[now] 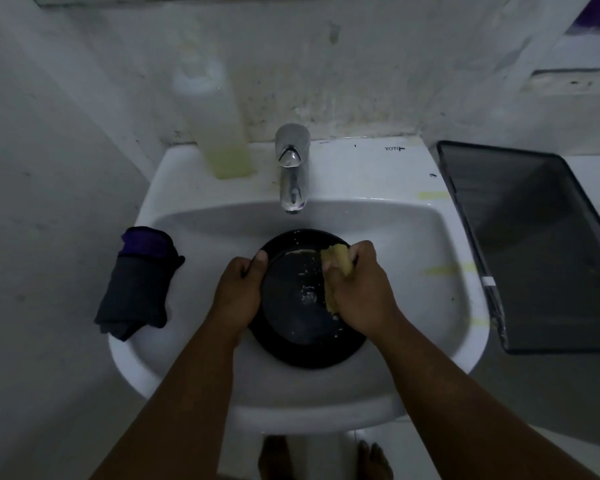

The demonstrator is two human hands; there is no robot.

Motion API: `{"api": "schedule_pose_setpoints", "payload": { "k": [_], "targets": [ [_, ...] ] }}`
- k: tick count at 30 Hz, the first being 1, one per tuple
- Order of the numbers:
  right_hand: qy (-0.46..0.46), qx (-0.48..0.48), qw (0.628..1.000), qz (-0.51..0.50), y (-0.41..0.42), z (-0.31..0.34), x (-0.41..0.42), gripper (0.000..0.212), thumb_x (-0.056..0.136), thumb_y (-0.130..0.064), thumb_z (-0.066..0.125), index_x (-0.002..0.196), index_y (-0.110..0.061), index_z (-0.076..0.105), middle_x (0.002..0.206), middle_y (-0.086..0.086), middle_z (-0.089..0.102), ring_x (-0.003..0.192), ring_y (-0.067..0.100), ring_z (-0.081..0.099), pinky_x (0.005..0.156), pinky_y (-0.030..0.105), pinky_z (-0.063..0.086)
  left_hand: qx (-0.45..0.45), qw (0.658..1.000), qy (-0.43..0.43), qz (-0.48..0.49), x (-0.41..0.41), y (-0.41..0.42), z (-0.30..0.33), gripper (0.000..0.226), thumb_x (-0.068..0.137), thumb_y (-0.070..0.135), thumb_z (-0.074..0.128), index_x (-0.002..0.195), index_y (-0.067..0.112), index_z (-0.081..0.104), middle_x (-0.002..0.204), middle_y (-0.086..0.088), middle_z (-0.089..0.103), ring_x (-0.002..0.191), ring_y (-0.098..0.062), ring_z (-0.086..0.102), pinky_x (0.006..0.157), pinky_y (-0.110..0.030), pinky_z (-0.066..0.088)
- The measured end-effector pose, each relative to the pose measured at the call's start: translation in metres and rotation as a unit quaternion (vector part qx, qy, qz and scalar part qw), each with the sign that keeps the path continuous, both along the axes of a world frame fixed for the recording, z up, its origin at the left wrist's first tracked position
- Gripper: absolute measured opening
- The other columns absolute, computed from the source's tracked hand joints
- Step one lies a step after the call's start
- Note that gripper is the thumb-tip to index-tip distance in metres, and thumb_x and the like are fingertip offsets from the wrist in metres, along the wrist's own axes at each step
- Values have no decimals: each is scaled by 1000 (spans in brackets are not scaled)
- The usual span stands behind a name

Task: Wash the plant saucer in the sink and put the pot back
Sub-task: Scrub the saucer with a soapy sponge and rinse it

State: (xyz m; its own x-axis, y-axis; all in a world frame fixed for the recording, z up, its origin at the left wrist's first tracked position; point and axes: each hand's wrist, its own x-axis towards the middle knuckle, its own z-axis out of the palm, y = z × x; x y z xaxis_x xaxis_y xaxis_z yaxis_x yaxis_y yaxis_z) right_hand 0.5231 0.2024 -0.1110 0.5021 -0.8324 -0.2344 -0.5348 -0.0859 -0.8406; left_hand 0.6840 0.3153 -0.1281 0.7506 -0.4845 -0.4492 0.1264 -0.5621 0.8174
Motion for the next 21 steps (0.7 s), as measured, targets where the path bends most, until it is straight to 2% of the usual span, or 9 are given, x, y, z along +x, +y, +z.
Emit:
{"api": "schedule_pose_setpoints", "payload": {
  "k": [1, 3, 5, 6, 8, 10, 12, 18, 21],
  "targets": [
    [2, -49, 999, 8, 2, -1, 0, 22, 97, -20, 58, 90, -24, 38, 87, 7, 61, 74, 20, 60, 60, 36, 48, -9, 1000, 14, 2, -1, 2, 3, 57, 101, 54, 52, 99, -2, 61, 87, -8, 64, 80, -18, 60, 74, -33, 48],
    [28, -158, 986, 38, 5, -1, 3, 14, 87, -10, 49, 92, -20, 42, 96, 7, 56, 84, 28, 56, 64, 38, 42, -20, 999, 37, 11, -3, 3, 7, 58, 102, 53, 51, 106, -3, 63, 96, -11, 68, 86, -19, 63, 77, -32, 51],
    [92, -199, 971, 95, 10, -2, 10, 29, 79, -13, 50, 108, -14, 51, 107, 13, 58, 94, 35, 53, 71, 43, 45, -27, 997, 68, 18, -4, 3, 10, 58, 101, 57, 50, 109, 1, 65, 105, -13, 70, 96, -23, 67, 87, -36, 54],
    [132, -215, 961, 113, 13, -3, 13, 35, 84, -19, 54, 118, -12, 51, 110, 15, 59, 96, 37, 53, 73, 44, 45, -31, 996, 85, 22, -4, 3, 10, 59, 101, 58, 50, 109, 3, 66, 106, -13, 71, 99, -25, 68, 91, -39, 56],
    [183, -262, 941, 111, 20, -11, 19, 46, 93, -50, 53, 124, -16, 48, 109, 14, 61, 92, 36, 54, 74, 43, 41, -36, 994, 97, 19, -5, 3, 12, 60, 100, 59, 51, 108, 2, 67, 105, -15, 72, 100, -28, 70, 93, -43, 56],
    [218, -272, 931, 109, 22, -15, 24, 69, 90, -76, 34, 128, -19, 46, 113, 11, 58, 98, 34, 52, 80, 43, 37, -40, 995, 93, 13, -8, 2, 13, 60, 100, 58, 51, 107, 0, 66, 103, -16, 73, 98, -30, 70, 91, -44, 56],
    [246, -242, 932, 107, 18, -15, 28, 80, 87, -82, 21, 135, -23, 45, 121, 9, 54, 107, 32, 47, 87, 44, 32, -49, 994, 93, 10, -9, 1, 13, 62, 99, 59, 52, 107, -1, 65, 103, -17, 73, 98, -31, 71, 92, -46, 57],
    [196, -302, 909, 210, 36, -14, 25, 61, 94, -77, 25, 137, -41, 49, 129, 8, 50, 113, 33, 44, 92, 45, 32, -60, 992, 108, 23, -3, 6, 10, 61, 95, 67, 53, 102, 8, 69, 100, -14, 75, 98, -31, 72, 95, -52, 57],
    [212, -326, 906, 168, 28, -14, 20, 63, 92, -80, 24, 125, -36, 57, 118, 9, 51, 105, 32, 45, 86, 43, 32, -59, 991, 118, 16, -5, 6, 14, 62, 96, 65, 53, 104, 5, 67, 101, -15, 74, 98, -32, 72, 94, -51, 58]
  ]
}}
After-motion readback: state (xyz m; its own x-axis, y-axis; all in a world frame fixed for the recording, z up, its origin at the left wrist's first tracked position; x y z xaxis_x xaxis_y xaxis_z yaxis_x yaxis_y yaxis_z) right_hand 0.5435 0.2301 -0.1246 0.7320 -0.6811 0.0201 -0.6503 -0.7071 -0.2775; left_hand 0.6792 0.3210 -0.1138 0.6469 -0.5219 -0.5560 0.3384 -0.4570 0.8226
